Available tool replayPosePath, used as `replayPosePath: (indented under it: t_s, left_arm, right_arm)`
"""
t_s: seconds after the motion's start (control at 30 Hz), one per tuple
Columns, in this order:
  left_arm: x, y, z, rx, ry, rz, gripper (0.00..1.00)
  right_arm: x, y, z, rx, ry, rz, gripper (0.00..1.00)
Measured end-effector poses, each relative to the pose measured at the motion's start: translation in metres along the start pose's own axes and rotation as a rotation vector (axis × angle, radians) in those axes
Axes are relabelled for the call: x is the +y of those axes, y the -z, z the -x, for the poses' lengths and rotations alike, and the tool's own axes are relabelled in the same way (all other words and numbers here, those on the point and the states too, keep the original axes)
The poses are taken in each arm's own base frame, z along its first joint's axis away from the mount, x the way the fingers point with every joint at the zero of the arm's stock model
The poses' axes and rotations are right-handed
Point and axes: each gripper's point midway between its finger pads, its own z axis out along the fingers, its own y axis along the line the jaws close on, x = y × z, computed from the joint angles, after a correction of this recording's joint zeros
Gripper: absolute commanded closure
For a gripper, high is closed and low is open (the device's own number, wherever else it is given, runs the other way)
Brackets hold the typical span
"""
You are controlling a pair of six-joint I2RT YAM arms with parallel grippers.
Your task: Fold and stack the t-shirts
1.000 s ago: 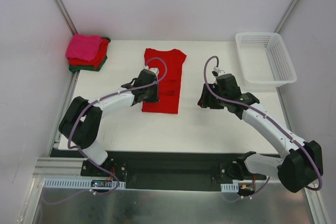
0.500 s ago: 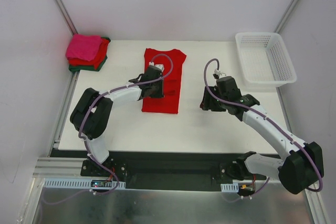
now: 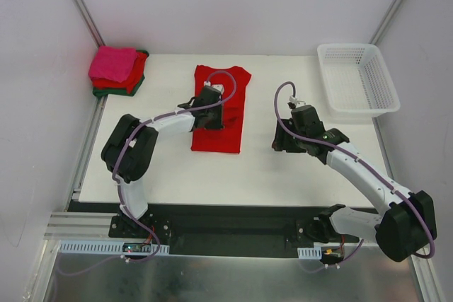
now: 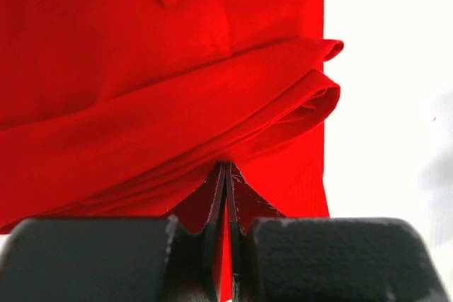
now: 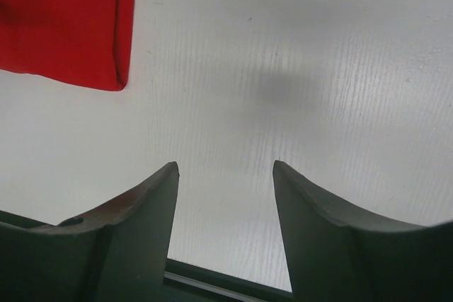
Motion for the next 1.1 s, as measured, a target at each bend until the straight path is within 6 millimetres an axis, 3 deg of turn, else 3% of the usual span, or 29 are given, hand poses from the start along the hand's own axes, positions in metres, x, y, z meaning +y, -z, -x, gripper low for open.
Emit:
replayPosePath:
  t_s: [0.33, 0.67, 1.1]
  left_arm:
    - [-0.003, -0.008, 0.011, -0.013, -0.026, -0.001, 1.0]
    - [0.001, -0.019, 0.044, -0.072, -0.064, 0.032, 1.0]
    - [0.043, -0.042, 0.058, -0.059, -0.02, 0.096, 1.0]
  right_arm:
    - [-0.004, 0.0, 0.0, -0.002, 0.006, -0.018, 0.4]
    - [-0.009, -0.001, -0.008, 0.013, 0.008, -0.034, 0.39]
    - [-0.016, 0.002, -0.015, 0.015, 0.011, -0.057, 0.38]
